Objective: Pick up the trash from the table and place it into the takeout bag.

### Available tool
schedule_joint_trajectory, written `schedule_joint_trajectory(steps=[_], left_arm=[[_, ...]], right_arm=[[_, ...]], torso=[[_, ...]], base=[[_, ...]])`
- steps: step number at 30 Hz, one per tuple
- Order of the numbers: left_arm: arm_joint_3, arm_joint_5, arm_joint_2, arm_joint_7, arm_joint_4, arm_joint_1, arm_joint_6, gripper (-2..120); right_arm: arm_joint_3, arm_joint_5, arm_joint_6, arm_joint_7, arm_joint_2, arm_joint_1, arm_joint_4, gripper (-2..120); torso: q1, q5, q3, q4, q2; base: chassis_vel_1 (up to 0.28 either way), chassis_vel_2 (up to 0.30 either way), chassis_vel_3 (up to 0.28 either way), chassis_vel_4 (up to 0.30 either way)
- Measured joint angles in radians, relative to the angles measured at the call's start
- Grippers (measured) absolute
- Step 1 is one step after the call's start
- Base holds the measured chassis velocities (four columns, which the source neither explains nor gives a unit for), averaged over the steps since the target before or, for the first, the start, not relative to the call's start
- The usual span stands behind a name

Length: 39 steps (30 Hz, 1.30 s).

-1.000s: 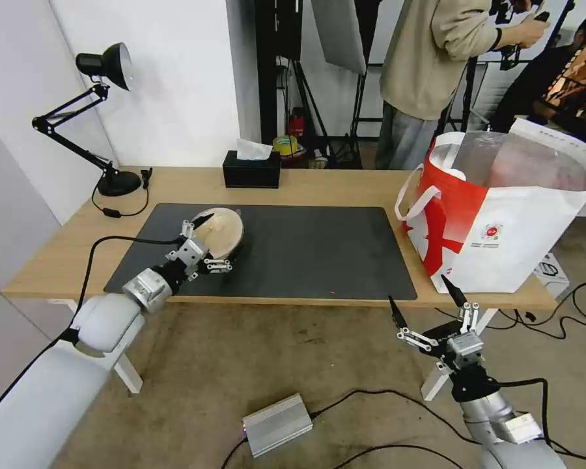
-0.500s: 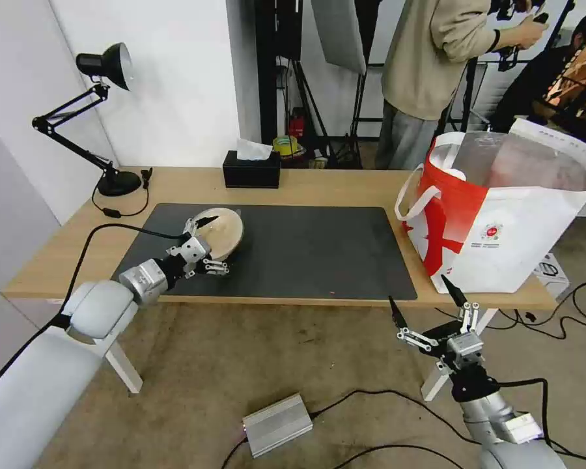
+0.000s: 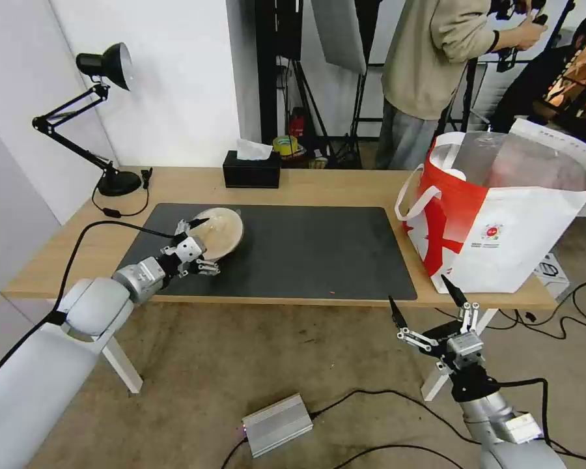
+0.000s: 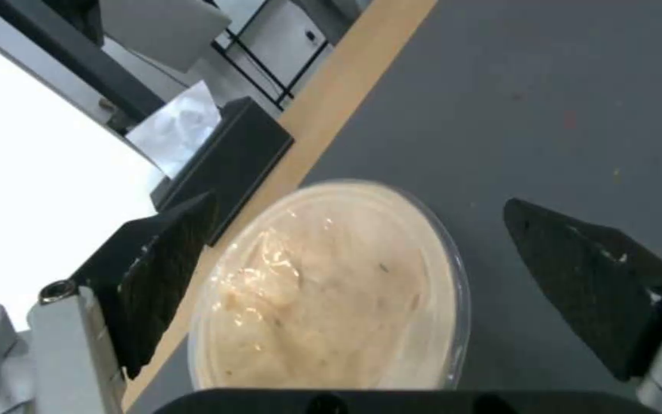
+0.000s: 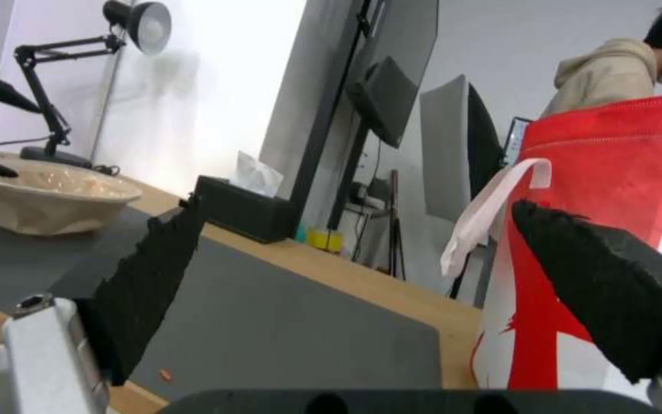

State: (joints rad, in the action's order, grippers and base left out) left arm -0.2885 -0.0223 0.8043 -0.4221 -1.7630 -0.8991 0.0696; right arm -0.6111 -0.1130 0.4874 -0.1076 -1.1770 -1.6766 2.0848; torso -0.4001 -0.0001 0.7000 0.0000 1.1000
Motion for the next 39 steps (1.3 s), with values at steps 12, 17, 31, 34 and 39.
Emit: schedule_joint_trajectory(steps=[12, 17, 31, 34, 39], left_arm=[[0.035, 0.022, 0.023, 0.001, 0.032, 0.03, 0.0, 100], [0.049, 0.04, 0.032, -0.002, 0.053, 0.043, -0.001, 100], [0.084, 0.086, 0.04, -0.024, 0.117, 0.094, -0.015, 100], [0.084, 0.094, 0.044, -0.025, 0.122, 0.094, -0.015, 100], [0.086, 0.11, 0.055, -0.025, 0.135, 0.098, -0.016, 100]], right_arm=[[0.0, 0.0, 0.0, 0.0, 0.0, 0.0, 0.0, 100], [0.0, 0.0, 0.0, 0.0, 0.0, 0.0, 0.0, 100], [0.0, 0.0, 0.0, 0.0, 0.0, 0.0, 0.0, 100], [0.0, 0.0, 0.0, 0.0, 0.0, 0.0, 0.0, 100], [0.0, 0.0, 0.0, 0.0, 0.0, 0.0, 0.0, 100]], torso=[[0.0, 0.0001, 0.0, 0.0, 0.0], [0.0, 0.0002, 0.0, 0.0, 0.0], [0.0, 0.0001, 0.0, 0.0, 0.0], [0.0, 0.0001, 0.0, 0.0, 0.0], [0.0, 0.0001, 0.0, 0.0, 0.0]], base=[[0.0, 0.0, 0.0, 0.0], [0.0, 0.0, 0.0, 0.0], [0.0, 0.0, 0.0, 0.0], [0.0, 0.0, 0.0, 0.0], [0.0, 0.0, 0.0, 0.0]])
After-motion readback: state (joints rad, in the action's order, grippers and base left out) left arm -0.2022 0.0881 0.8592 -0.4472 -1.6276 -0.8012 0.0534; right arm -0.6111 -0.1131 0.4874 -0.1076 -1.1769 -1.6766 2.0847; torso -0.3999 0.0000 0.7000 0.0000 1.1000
